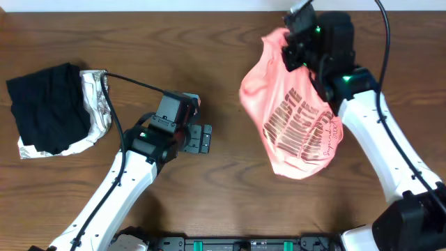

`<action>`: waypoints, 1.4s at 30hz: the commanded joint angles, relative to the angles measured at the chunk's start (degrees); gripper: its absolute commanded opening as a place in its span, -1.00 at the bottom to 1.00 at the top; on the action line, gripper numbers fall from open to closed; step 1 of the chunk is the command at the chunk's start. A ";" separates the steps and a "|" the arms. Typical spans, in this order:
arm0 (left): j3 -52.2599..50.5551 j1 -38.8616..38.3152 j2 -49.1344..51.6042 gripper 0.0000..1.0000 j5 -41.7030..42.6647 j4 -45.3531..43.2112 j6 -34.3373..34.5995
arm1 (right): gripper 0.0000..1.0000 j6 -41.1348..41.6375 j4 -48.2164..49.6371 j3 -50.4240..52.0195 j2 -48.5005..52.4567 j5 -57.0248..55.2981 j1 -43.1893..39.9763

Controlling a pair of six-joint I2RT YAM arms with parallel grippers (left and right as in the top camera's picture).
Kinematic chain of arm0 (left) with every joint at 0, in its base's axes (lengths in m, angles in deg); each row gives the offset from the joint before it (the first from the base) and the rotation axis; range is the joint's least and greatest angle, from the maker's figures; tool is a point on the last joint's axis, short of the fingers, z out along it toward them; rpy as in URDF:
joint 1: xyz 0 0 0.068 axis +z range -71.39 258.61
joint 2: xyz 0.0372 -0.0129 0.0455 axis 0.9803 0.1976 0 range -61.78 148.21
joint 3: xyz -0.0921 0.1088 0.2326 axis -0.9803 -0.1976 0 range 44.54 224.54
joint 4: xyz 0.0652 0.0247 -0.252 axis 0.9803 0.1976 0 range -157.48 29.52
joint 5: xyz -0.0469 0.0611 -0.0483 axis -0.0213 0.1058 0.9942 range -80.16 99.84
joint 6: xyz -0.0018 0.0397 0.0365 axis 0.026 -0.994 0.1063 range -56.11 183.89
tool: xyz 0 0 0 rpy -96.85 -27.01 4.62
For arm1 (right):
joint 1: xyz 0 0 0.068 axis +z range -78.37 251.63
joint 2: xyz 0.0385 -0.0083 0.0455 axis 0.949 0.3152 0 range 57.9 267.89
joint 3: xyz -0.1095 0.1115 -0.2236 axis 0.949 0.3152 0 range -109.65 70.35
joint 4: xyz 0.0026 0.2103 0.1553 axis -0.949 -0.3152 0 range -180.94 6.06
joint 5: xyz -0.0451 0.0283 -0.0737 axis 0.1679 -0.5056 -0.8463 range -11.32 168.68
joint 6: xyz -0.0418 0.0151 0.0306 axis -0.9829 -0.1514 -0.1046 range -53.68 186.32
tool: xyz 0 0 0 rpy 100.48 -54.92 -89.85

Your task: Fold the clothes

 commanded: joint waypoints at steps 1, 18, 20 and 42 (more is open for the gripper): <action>1.07 -0.13 0.11 0.83 -1.07 -0.09 1.03 | 0.60 -0.50 0.00 0.48 3.87 0.09 3.34; 1.07 -0.13 0.11 0.83 -1.05 -0.59 1.36 | 0.73 -0.50 -28.13 0.48 3.30 -15.87 4.66; 1.07 -0.13 0.11 0.83 -1.05 -0.72 1.36 | 0.53 -0.50 -33.22 0.57 3.45 -10.67 4.66; 1.07 -0.13 0.11 0.83 -1.05 -0.90 1.36 | 0.39 10.23 -11.56 28.94 4.13 -10.21 5.42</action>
